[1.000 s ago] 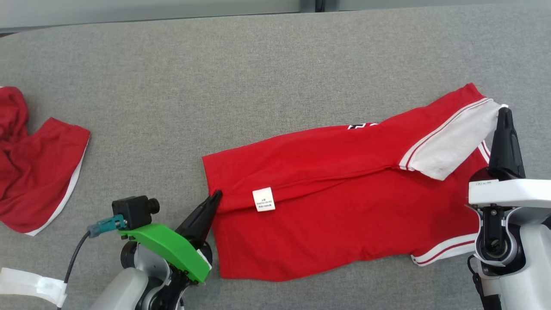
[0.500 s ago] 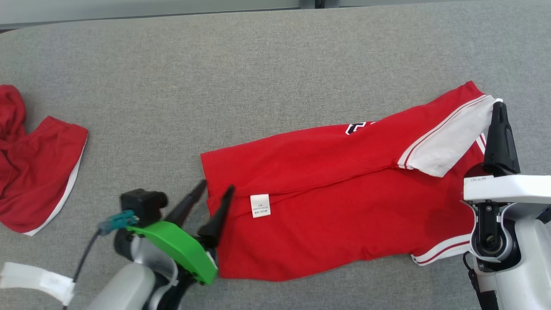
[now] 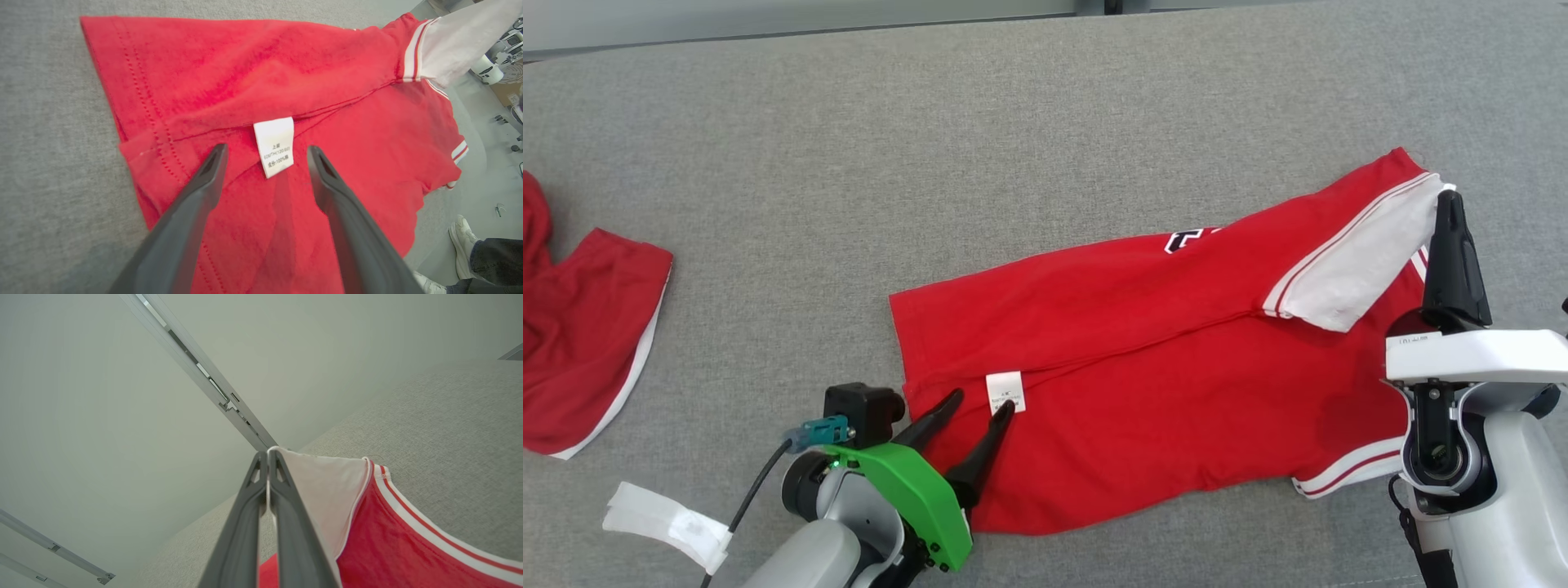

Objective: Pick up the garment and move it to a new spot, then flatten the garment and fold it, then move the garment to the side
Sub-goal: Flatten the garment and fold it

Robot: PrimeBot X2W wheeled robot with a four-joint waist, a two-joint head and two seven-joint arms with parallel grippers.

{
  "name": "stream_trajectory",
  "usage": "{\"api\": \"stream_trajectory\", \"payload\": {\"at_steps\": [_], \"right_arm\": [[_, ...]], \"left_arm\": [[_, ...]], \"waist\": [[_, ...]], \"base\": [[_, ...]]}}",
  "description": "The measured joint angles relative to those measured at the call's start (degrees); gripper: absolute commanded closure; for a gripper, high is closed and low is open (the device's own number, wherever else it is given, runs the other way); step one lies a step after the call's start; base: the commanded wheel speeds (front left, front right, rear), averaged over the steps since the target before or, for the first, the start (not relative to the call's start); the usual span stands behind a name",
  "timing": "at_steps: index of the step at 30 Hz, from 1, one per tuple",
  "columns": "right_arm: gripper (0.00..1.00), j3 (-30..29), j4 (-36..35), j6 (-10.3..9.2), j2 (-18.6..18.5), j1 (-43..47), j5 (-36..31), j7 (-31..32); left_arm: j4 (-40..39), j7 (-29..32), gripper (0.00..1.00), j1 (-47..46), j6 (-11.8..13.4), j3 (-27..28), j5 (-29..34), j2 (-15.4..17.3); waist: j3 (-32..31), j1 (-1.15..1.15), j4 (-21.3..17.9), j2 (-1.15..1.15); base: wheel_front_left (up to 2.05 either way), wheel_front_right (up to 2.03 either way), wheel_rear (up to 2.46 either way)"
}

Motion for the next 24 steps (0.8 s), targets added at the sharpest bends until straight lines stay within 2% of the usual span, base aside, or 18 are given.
{"api": "stream_trajectory", "payload": {"at_steps": [3, 14, 15, 17, 19, 20, 24], "right_arm": [[1.00, 0.08, -0.01, 0.00, -0.01, -0.23, 0.00, -0.23], [1.00, -0.32, 0.04, -0.08, 0.00, -0.83, 0.10, -0.48], [1.00, -0.32, 0.07, -0.08, 0.00, -0.83, 0.10, -0.48], [1.00, -0.31, 0.11, -0.08, 0.01, -0.84, 0.11, -0.49], [1.00, -0.31, 0.16, -0.08, 0.01, -0.85, 0.19, -0.49], [1.00, -0.31, 0.18, -0.08, 0.01, -0.85, 0.19, -0.52], [1.00, -0.41, 0.21, -0.08, 0.01, -0.91, 0.19, -0.65]], "left_arm": [[1.25, 0.49, 0.00, -0.06, 0.73, 0.01, 0.00, -0.10], [2.80, 1.63, 0.00, -2.54, 0.76, -0.18, -0.09, -2.09], [3.02, 1.68, 0.03, -2.54, 0.76, -0.23, -0.09, -2.11], [3.64, 1.68, 0.45, -2.59, 0.76, -0.25, -0.09, -2.10], [4.19, 1.69, 0.73, -2.80, 0.76, -0.26, -0.09, -2.13], [4.31, 1.69, 1.00, -2.87, 0.76, -0.25, -0.09, -2.16], [4.80, 1.66, 1.00, -3.07, 0.75, 0.47, -0.59, -2.36]], "waist": [[0.42, 0.00, -0.54, 0.00], [1.44, 0.00, -1.66, 0.00], [1.47, 0.00, -1.70, 0.00], [1.52, 0.00, -1.78, 0.00], [1.52, 0.00, -1.86, 0.00], [1.51, 0.00, -1.89, 0.00], [1.44, 0.00, -1.86, 0.00]], "base": [[0.00, 0.00, 0.00], [0.00, 0.00, 0.00], [0.00, 0.00, 0.00], [0.00, 0.00, 0.00], [0.00, 0.00, 0.00], [0.00, 0.00, 0.00], [0.00, 0.00, 0.00]]}}
